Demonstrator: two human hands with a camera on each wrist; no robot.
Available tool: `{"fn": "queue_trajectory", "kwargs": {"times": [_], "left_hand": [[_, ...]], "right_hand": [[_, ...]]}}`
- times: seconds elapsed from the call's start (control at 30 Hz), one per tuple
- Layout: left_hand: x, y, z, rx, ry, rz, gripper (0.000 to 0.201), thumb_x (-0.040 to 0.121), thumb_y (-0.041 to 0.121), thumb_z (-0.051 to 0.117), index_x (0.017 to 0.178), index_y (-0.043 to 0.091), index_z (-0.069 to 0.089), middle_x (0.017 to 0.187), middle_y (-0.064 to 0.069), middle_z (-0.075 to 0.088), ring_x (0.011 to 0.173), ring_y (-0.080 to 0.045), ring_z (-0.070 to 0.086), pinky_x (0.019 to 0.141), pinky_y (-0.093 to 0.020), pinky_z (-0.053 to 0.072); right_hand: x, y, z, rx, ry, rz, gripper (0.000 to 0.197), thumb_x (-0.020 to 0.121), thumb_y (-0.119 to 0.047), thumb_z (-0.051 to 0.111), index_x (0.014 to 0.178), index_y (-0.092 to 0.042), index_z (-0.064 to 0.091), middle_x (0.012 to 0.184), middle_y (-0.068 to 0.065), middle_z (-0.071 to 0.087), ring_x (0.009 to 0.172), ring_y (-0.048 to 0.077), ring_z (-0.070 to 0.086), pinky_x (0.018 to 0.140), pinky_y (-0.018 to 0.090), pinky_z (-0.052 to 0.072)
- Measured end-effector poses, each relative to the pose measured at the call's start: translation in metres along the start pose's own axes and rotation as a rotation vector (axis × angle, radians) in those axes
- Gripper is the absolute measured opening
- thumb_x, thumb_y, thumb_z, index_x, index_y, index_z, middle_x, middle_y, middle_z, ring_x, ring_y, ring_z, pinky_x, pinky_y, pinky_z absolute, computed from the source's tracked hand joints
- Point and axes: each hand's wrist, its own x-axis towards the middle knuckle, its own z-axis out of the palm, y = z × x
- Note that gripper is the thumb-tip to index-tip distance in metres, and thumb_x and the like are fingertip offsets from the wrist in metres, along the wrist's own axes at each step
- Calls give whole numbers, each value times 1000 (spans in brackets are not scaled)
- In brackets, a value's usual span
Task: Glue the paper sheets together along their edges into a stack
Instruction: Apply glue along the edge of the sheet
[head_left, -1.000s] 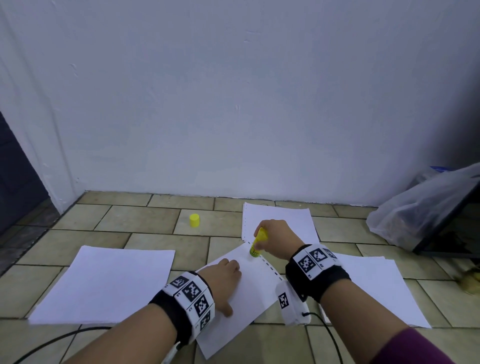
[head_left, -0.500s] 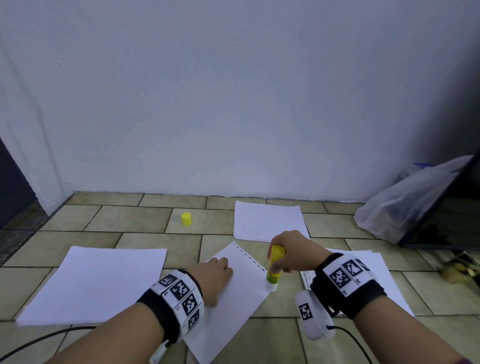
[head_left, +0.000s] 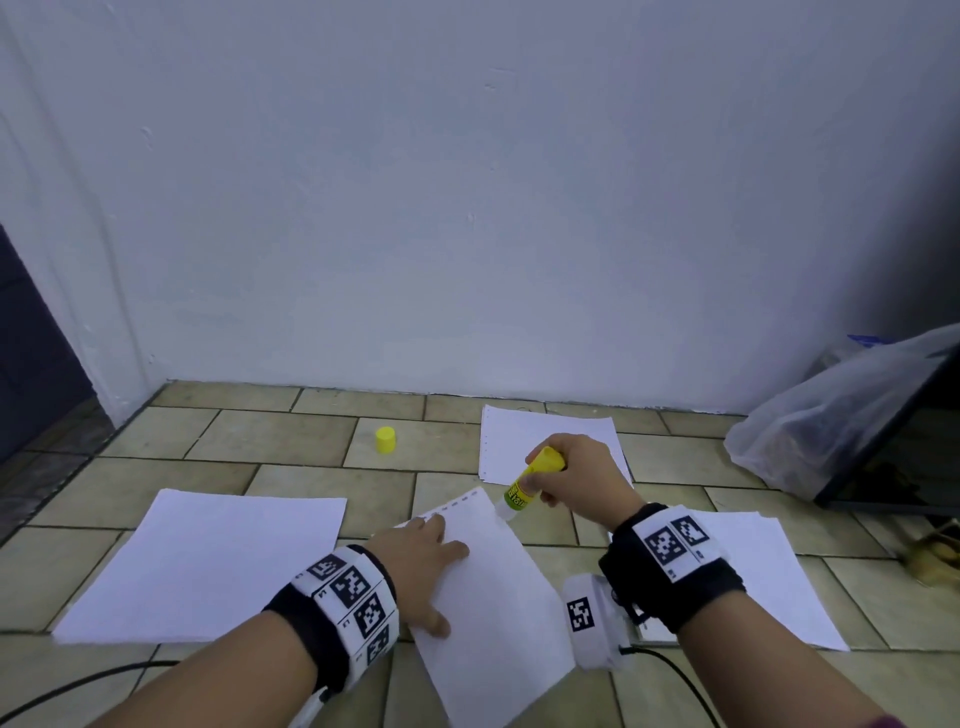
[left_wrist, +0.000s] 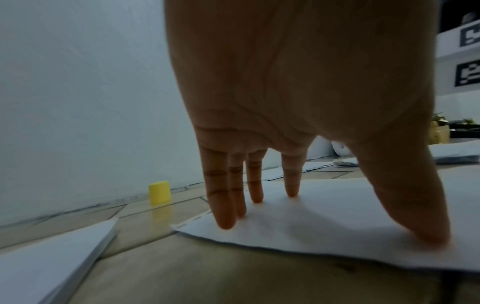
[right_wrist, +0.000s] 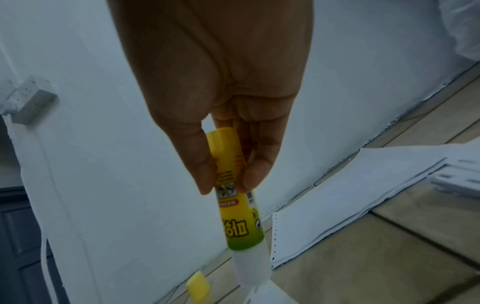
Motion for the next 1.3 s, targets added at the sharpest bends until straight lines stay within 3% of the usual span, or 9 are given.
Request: {"fn": "queue_trajectory", "kwargs": {"times": [0.13,0.23,0.43,0.57,0.83,0.97,1.03,1.17,1.3], "left_hand": [[2,-5,3,-17,15,-37,87,83,53,64,151,23,19,153,-5,12,143,-22,13,111,-43,33],[5,-4,4,-47,12,-44,86,82,51,65,149,19,21,151,-4,16,140,-23,18,109,-44,35],[9,-2,0,-24,2,-53,83,81,49,68,146,17,26,148,-6,22,137,-25,24,107,-45,37],[8,-2,0,-12,2,-54,84,82,50,67,147,16,25,148,-7,22,137,-26,24,108,-45,36],[8,-2,-1,-5,7,-40,84,82,50,67,146,17,26,148,-6,22,136,-26,25,106,-43,37],[11,-4,-2,13,-23,-23,81,83,49,67,145,15,27,146,-8,24,134,-26,28,106,-43,37],[13,-5,-3,37,-40,-28,73,88,40,64,146,15,28,147,-8,24,133,-28,30,106,-43,38],[13,-10,-7,126,-42,-13,61,94,1,47,149,16,26,149,-9,24,131,-29,35,104,-37,40],[12,-19,-7,60,-7,14,66,87,-9,46,143,24,33,142,-4,32,124,-25,39,99,-33,40]], "right_hand": [[11,-1,12,-73,3,-18,19,78,-8,70,83,-22,59,90,6,62,70,20,60,66,28,54],[21,-1,24,-125,-9,-31,22,79,-10,70,82,-26,56,97,3,59,84,21,58,76,31,53],[32,-4,52,-241,-71,-104,22,86,-14,66,107,-16,60,110,10,59,84,16,49,56,15,35],[30,-7,49,-366,-153,-136,24,88,-14,63,112,-16,59,113,12,58,85,17,49,54,13,33],[-9,-4,5,-669,-346,-223,27,87,-22,65,113,-17,61,105,4,60,87,11,44,67,21,37],[-28,8,-10,-683,-371,-181,25,86,-23,67,110,-20,61,94,-4,50,85,12,47,72,24,43],[-33,14,-16,-678,-384,-163,24,85,-23,68,108,-20,62,94,-4,50,84,13,48,70,24,42],[-41,24,-25,-718,-419,-153,25,85,-25,68,109,-22,62,94,-3,48,83,12,45,60,16,36],[-39,26,-37,-664,-393,-142,16,78,-25,72,90,-29,62,89,-9,55,81,9,51,62,16,40]]}}
